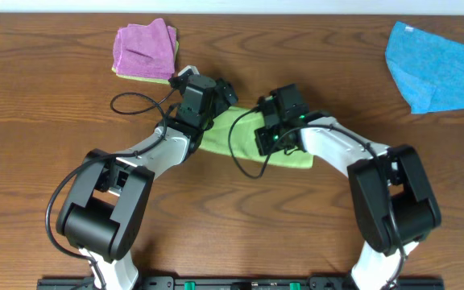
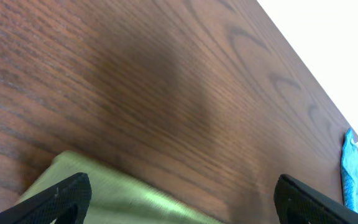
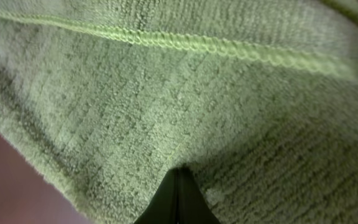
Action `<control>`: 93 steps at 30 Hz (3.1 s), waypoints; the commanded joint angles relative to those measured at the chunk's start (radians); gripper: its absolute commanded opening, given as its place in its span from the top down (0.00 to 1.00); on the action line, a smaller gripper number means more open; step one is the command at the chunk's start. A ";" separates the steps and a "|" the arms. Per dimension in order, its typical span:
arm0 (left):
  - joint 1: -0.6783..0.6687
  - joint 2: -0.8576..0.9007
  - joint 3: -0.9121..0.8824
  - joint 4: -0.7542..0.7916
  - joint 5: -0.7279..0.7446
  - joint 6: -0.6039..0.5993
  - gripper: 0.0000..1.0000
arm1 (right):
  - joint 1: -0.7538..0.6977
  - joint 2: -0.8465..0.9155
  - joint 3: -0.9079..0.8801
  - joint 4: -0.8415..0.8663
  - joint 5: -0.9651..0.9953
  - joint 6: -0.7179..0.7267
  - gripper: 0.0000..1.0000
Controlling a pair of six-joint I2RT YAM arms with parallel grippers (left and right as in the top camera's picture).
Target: Fold the cloth
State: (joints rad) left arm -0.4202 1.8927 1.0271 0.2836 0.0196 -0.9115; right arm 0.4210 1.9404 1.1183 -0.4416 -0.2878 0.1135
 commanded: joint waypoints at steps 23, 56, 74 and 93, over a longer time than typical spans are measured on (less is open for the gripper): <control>0.125 -0.261 0.021 -0.440 0.264 0.057 0.05 | 0.020 -0.227 -0.071 -0.163 0.092 -0.013 0.98; -0.069 -0.067 0.002 -0.490 0.210 0.048 0.05 | -0.242 -0.634 -0.075 -0.339 0.183 0.142 0.07; -0.072 -0.067 0.002 -0.372 0.180 -0.066 0.05 | -0.296 -0.690 -0.075 -0.368 0.187 0.094 0.06; 0.012 -0.130 0.003 -0.407 0.240 0.117 0.05 | -0.332 -0.549 -0.150 -0.335 0.144 -0.119 0.04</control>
State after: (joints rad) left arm -0.4191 1.7584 1.0317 -0.1368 0.2626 -0.8410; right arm 0.0998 1.3365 0.9848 -0.7937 -0.0891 0.0509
